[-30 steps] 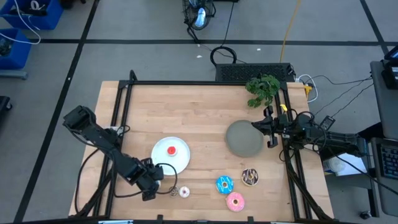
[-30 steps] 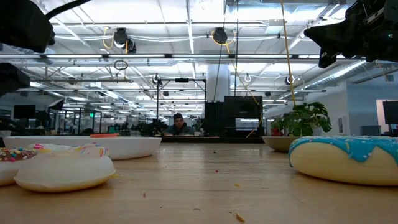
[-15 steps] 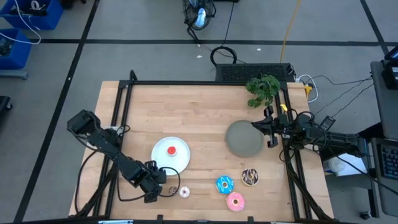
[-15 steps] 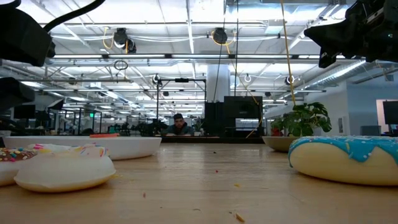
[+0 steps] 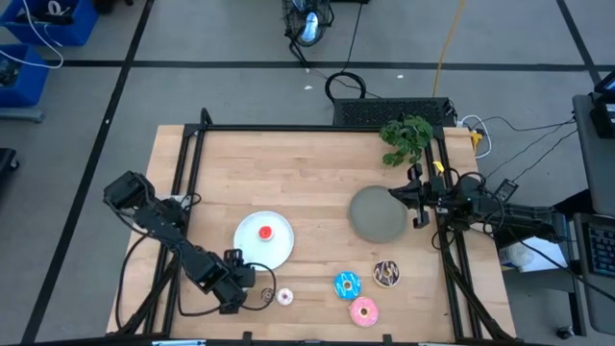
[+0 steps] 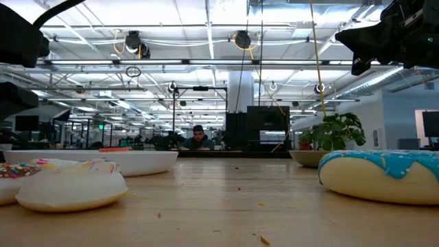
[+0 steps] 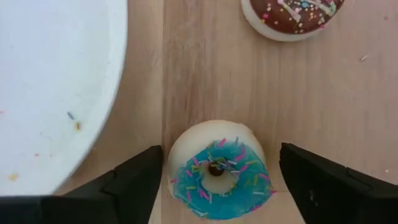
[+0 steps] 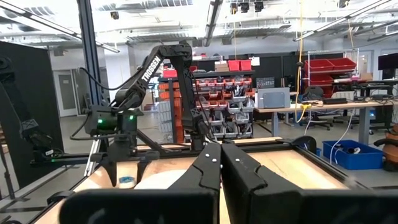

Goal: Pick & Place donuts
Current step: Put the small blue donut on the white plate

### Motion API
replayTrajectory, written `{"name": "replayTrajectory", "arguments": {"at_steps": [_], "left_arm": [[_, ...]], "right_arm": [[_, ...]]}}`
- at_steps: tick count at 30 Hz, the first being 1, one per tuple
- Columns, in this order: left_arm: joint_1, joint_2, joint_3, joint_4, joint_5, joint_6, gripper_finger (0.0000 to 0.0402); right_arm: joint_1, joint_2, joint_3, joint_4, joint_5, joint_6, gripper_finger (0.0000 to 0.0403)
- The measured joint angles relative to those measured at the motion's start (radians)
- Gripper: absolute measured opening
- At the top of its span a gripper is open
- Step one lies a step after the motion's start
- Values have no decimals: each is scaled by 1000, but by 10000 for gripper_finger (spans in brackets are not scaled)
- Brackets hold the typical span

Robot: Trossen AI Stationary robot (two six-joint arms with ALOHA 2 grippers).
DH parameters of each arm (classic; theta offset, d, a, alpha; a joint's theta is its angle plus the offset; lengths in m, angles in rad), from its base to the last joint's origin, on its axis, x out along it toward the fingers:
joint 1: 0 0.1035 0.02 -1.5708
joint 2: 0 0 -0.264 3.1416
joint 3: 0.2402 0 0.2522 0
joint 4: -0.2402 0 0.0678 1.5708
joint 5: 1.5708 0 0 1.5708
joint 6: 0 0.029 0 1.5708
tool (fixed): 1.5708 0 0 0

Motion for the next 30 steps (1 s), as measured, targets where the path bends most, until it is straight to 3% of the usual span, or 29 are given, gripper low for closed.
{"name": "replayTrajectory", "arguments": {"at_steps": [9, 18, 30], "left_arm": [[-7, 1, 13, -17, -33, 8, 232], [40, 7, 136, -112, 60, 44, 209], [121, 3, 511, -612, 94, 183, 219]], "right_arm": [[0, 0, 0, 0, 0, 0, 0], [0, 0, 0, 0, 0, 0, 0], [0, 0, 0, 0, 0, 0, 0]]}}
